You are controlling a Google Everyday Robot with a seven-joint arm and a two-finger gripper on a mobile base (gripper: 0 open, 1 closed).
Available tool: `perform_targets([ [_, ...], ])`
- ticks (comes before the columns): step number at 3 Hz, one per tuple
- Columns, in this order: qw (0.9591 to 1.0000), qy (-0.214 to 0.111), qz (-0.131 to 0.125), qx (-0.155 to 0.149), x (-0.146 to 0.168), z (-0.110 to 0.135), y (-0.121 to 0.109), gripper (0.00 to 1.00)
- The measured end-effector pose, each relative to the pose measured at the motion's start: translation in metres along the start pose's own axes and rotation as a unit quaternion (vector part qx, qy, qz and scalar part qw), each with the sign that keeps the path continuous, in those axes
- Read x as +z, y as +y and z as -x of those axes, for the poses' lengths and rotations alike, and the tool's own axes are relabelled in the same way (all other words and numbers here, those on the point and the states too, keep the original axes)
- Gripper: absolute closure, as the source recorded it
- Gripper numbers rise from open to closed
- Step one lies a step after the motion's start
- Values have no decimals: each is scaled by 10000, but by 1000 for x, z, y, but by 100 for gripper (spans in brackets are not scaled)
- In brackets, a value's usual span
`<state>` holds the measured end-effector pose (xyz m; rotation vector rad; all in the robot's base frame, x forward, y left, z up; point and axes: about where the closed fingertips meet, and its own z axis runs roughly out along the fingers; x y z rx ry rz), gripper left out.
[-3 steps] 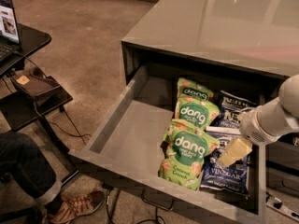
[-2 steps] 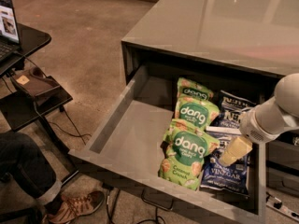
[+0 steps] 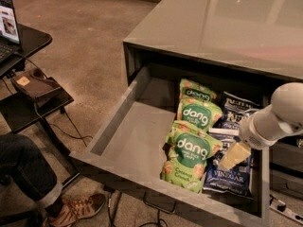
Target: Pick blue chip bag from top drawer and place on counter
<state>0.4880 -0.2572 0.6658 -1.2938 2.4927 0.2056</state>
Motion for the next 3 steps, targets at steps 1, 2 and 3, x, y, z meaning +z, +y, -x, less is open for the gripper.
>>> perform_targets([
  [1, 9997, 51, -233, 98, 17, -17, -5, 0],
  [2, 9991, 70, -407, 137, 28, -29, -9, 0],
  [3, 9981, 160, -586, 81, 38, -38, -8, 0],
])
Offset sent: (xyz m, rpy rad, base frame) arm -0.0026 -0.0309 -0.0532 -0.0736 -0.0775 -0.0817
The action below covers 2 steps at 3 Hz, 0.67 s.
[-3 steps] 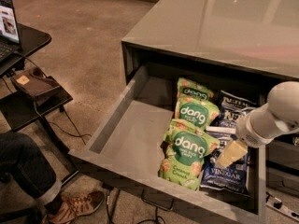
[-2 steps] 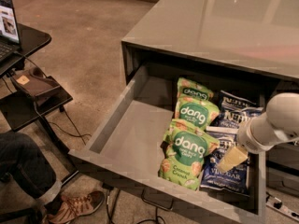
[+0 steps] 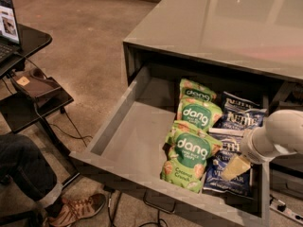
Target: Pick blue chip bag from top drawer and place on counter
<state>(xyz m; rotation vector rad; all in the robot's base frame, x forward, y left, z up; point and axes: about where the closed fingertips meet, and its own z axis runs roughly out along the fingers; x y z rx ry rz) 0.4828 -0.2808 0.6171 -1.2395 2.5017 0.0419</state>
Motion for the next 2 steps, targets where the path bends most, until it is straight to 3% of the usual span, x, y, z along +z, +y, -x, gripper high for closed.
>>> perform_targets([
  [2, 9998, 94, -169, -80, 9, -8, 6, 32],
])
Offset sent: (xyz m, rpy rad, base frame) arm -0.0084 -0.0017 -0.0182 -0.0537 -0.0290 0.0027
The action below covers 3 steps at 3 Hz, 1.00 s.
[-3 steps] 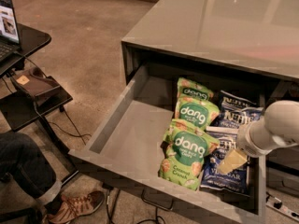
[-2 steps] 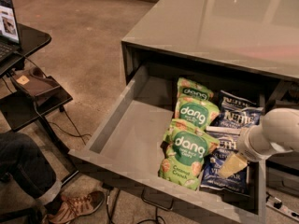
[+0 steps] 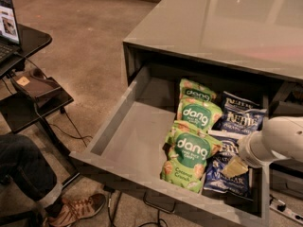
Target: Pick blue chip bag from top drawer and place on counter
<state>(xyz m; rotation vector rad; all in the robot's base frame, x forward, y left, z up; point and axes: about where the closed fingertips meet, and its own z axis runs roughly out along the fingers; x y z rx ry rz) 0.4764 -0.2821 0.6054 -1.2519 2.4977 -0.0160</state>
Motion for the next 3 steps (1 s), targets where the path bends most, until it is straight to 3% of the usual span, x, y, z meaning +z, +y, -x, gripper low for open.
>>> perform_targets([
  [3, 10000, 2, 42, -90, -2, 7, 2, 30],
])
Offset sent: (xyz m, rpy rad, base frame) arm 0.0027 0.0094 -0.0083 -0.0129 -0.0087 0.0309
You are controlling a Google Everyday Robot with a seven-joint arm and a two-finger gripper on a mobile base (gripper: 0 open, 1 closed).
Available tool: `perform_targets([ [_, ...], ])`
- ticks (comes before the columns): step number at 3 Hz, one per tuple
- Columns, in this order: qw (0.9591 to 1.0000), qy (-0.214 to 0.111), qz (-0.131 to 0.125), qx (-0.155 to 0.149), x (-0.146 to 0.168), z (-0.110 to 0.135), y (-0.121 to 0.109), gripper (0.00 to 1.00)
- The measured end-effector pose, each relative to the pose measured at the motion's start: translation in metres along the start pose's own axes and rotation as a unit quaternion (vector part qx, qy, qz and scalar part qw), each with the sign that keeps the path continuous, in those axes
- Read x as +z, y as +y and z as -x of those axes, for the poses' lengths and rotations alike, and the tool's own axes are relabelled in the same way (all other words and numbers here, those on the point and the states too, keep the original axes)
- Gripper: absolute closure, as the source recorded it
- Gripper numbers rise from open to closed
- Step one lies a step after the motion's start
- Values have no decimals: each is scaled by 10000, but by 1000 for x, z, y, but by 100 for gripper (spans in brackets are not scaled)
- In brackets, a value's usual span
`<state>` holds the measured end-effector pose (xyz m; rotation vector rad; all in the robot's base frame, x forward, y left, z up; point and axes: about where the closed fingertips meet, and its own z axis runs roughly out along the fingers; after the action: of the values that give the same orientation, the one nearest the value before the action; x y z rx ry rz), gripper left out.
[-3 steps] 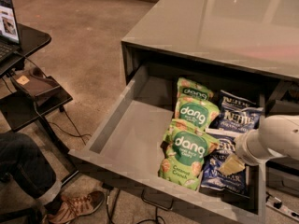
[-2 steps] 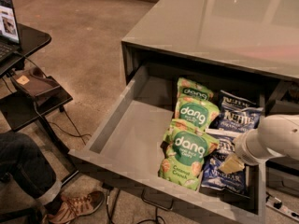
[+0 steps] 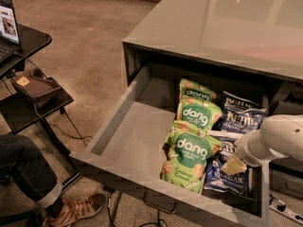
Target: Pick blue chip bag from top drawer and place on counter
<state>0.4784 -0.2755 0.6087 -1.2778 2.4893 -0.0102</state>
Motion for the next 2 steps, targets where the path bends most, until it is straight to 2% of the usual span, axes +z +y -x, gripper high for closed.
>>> perform_targets([
  [1, 10000, -2, 77, -15, 2, 3, 1, 47],
  [2, 10000, -1, 78, -15, 1, 3, 1, 72],
])
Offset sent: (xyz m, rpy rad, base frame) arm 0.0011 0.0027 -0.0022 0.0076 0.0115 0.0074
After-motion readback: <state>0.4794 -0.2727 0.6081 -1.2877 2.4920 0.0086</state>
